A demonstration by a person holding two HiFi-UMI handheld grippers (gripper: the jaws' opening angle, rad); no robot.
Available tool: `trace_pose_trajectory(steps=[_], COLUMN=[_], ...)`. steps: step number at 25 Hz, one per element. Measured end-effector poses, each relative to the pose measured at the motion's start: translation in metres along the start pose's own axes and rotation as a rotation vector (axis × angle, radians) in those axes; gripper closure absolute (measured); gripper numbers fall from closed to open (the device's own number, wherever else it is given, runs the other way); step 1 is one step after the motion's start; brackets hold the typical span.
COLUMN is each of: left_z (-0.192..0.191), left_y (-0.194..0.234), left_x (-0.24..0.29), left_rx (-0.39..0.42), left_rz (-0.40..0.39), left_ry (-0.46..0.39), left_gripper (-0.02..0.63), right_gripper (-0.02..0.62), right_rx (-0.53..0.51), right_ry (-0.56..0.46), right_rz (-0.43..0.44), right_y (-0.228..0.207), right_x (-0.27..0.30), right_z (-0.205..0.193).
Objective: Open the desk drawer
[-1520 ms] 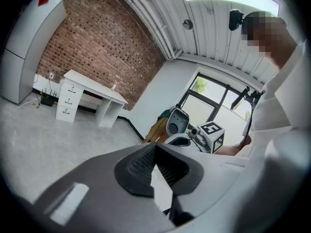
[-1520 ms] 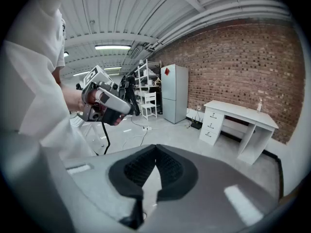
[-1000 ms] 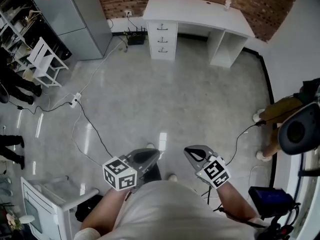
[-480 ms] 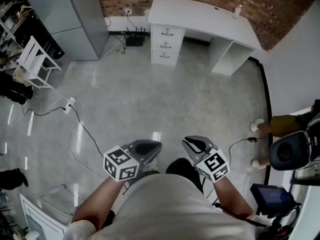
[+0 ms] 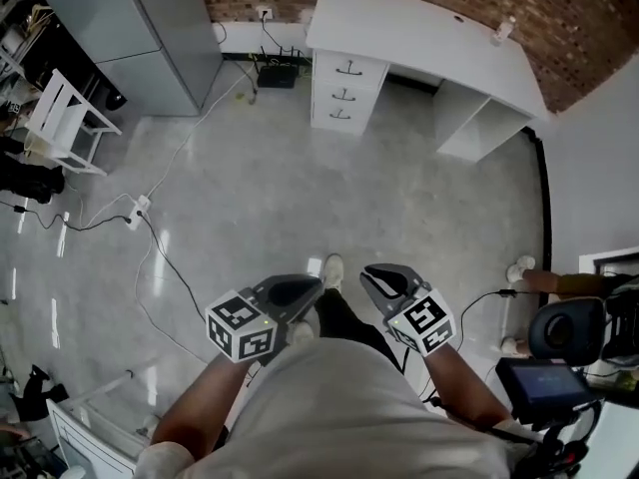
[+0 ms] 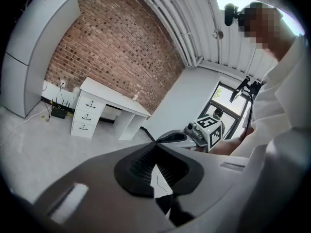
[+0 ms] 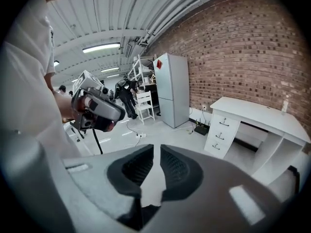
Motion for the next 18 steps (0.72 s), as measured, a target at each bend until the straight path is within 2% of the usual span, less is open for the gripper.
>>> trace_pose_trajectory(steps=[6, 10, 15, 18], left_z=[0.088, 0.131, 0.158, 0.178], left_y=[0.045, 0.072, 0.085, 0.109], left_x=[0.063, 0.104, 0.112, 0.128], left_rx=[-0.040, -0.039, -0.047, -0.054], left_rz=[0.019, 0.048, 0.027, 0.021], left_ry=[-0.033, -0.068, -0.068, -0.049], left_gripper=[0.600, 0.600, 0.601, 0.600], right_gripper=[0.565, 0.565, 0.565, 0.565], right_rx=[-0.058, -0.099, -0.091, -0.049], right_ry=[-0.029, -0.030, -0.022, -0.021], right_rz=[0.051, 0.083, 0.080, 0.075], right_y=[-0.114, -0.179, -0.203, -0.233], right_x=[0.039, 0.063, 0.084, 0.108], right_z=[0.050, 0.060, 0.074, 0.076])
Point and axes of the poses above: the fingertips, and each gripper's own axes: x forward along the fingers, y to its left, z out of its top, the point moved 8 cm from there along -x, backward along the fingers, and after that the axes turned 8 degrees about -x, right-handed, at the moved point
